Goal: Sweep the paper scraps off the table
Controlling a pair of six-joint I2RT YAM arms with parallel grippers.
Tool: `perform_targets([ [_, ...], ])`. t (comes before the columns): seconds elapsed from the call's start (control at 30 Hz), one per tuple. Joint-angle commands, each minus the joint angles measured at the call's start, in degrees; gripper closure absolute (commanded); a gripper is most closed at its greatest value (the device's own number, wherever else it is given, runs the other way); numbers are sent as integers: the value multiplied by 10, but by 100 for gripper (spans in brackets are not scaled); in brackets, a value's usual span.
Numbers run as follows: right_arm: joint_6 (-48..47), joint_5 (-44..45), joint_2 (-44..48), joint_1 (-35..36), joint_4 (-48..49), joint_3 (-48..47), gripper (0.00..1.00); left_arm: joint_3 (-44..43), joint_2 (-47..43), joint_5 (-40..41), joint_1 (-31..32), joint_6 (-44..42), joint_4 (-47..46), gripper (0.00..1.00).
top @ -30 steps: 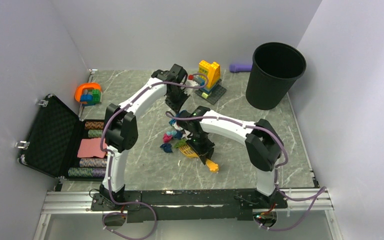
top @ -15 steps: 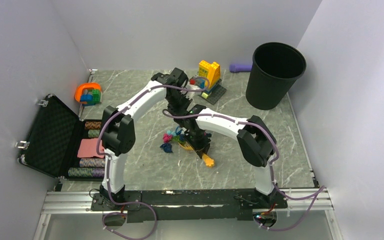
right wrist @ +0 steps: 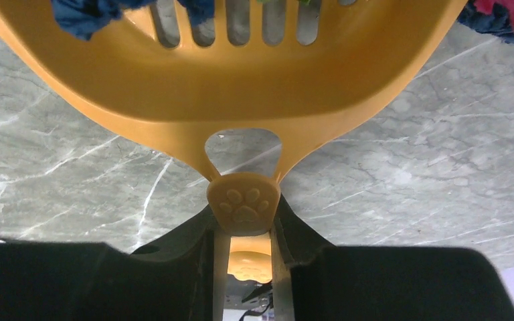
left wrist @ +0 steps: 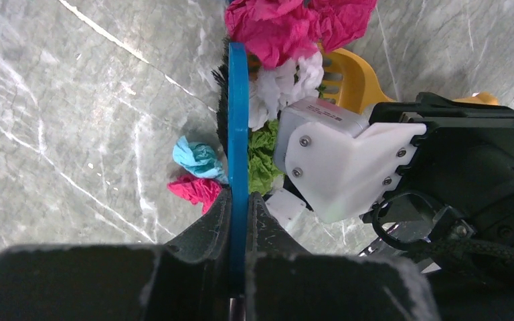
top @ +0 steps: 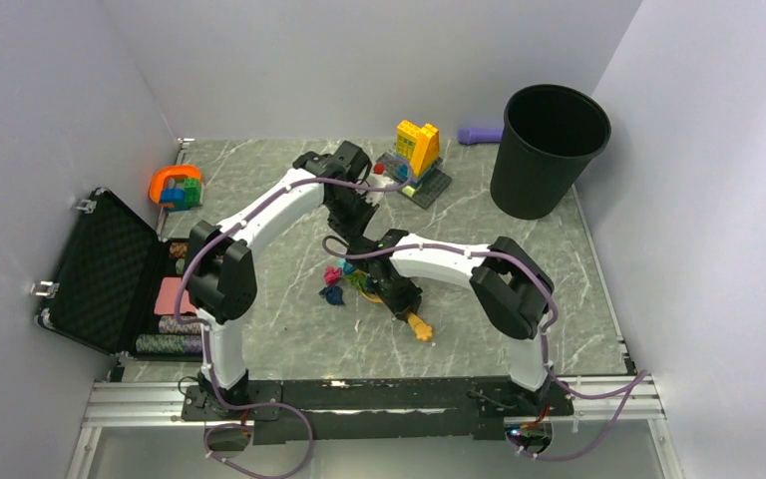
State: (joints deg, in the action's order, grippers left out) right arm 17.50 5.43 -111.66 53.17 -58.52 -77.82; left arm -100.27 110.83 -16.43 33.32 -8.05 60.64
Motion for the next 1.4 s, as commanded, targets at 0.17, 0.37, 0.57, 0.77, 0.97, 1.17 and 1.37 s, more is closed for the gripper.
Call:
perform_targets([
  [0.17,36,84,60,30,92,30,100,-20,-72,19,-12,76,33,98],
  [0.37,38,79,103,35,88,40,100,15,-140,9,-64,129,-7,95],
  [0.57,38,76,147,36,55,29,100,81,-215,12,-111,171,-72,91],
  [0.77,33,85,184,36,10,14,100,136,-278,32,-142,189,-105,92],
  [0.97,34,79,195,36,-16,-9,100,180,-309,-11,-156,184,-129,95],
  [1.17,35,65,194,8,-50,-61,100,197,-303,-14,-157,170,-118,100],
  [1.37,16,36,202,-86,-92,-114,100,220,-314,-8,-156,158,-120,100],
])
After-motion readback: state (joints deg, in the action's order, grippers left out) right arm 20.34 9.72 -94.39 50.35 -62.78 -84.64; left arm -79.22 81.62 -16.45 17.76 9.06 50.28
